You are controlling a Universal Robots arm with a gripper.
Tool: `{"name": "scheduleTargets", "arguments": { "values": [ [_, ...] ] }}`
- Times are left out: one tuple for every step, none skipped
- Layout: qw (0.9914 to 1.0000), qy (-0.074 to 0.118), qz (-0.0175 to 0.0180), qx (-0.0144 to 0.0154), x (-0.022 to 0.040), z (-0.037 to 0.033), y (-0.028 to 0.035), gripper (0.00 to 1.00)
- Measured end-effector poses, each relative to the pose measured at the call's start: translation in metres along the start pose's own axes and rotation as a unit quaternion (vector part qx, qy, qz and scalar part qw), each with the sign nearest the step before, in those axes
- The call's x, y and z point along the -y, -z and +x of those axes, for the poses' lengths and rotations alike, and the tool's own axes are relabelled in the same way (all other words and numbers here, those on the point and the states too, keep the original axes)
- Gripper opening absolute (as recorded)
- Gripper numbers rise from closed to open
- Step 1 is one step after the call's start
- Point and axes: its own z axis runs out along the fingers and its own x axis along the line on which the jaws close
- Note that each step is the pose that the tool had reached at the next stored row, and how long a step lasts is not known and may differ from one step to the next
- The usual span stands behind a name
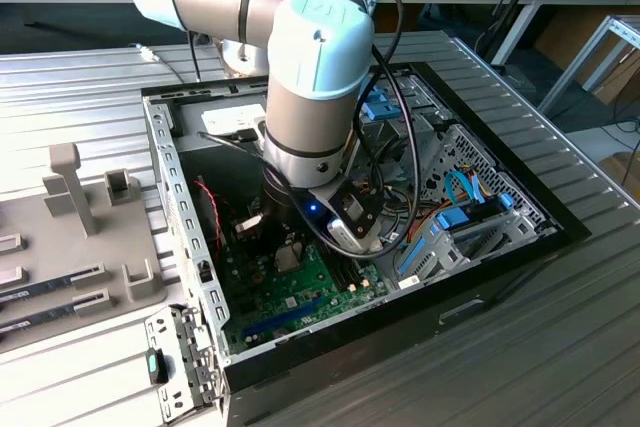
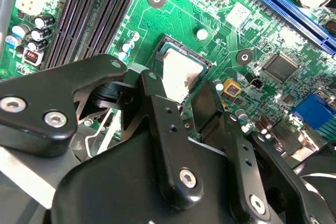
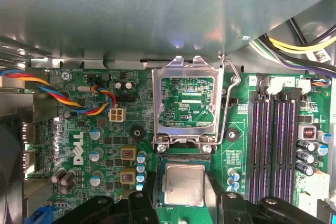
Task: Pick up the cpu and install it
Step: 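Place the cpu into insertion slot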
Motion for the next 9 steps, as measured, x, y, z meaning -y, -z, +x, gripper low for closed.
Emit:
{"name": "scheduleTargets", "arguments": {
  "values": [
    [1.00000,0.000,0.0001,0.0000,0.0001,0.0000,0.0001,0.49],
    [1.00000,0.000,0.0001,-0.0001,0.0001,0.0000,0.0002,0.49],
    [1.00000,0.000,0.0001,-0.0001,0.0001,0.0000,0.0002,0.49],
    [1.00000,0.000,0.0002,-0.0002,0.0001,0.0000,0.0005,0.49],
    [1.00000,0.000,0.0003,-0.0002,0.0002,0.0000,0.0012,0.49],
    [1.00000,0.000,0.0002,-0.0001,0.0002,0.0000,0.0024,0.49],
    [1.00000,0.000,0.0002,-0.0001,0.0003,0.0000,0.0035,0.49],
    [1.00000,0.000,0.0001,-0.0001,0.0003,-0.0001,0.0041,0.49],
    [1.00000,0.000,0.0000,-0.0001,0.0003,-0.0001,0.0048,0.49]
  ]
}}
